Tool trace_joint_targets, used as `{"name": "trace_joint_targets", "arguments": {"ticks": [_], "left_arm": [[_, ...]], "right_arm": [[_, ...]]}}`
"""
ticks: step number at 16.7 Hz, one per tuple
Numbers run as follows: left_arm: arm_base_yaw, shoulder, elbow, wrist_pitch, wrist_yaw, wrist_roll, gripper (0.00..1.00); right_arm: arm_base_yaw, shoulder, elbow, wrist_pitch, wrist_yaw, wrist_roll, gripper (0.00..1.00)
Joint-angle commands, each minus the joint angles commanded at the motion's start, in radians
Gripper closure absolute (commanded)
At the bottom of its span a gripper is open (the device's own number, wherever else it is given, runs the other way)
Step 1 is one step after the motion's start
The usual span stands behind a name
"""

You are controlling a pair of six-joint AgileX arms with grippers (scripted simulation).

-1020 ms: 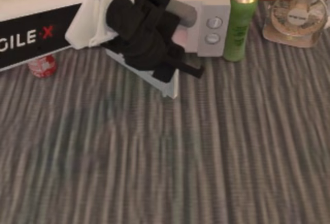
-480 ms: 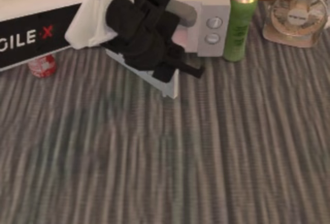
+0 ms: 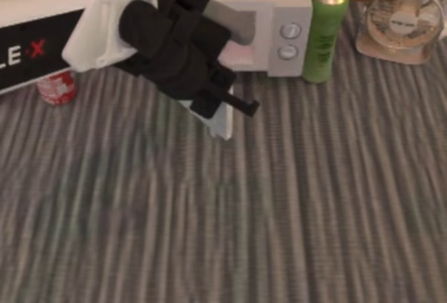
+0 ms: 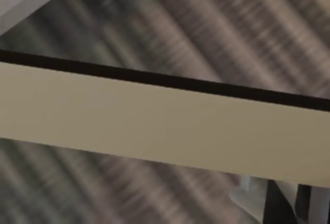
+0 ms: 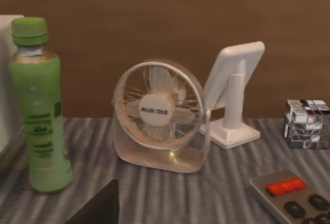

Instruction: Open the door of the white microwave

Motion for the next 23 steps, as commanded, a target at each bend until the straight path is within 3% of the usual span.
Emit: {"name": "trace_joint_targets", "arguments": {"ticks": [23], "left_arm": [[0.007, -0.008, -0.014, 0.0, 0.011, 0.02, 1.0]], "right_arm": [[0.0, 0.0, 0.0, 0.0, 0.0, 0.0, 0.0]]}}
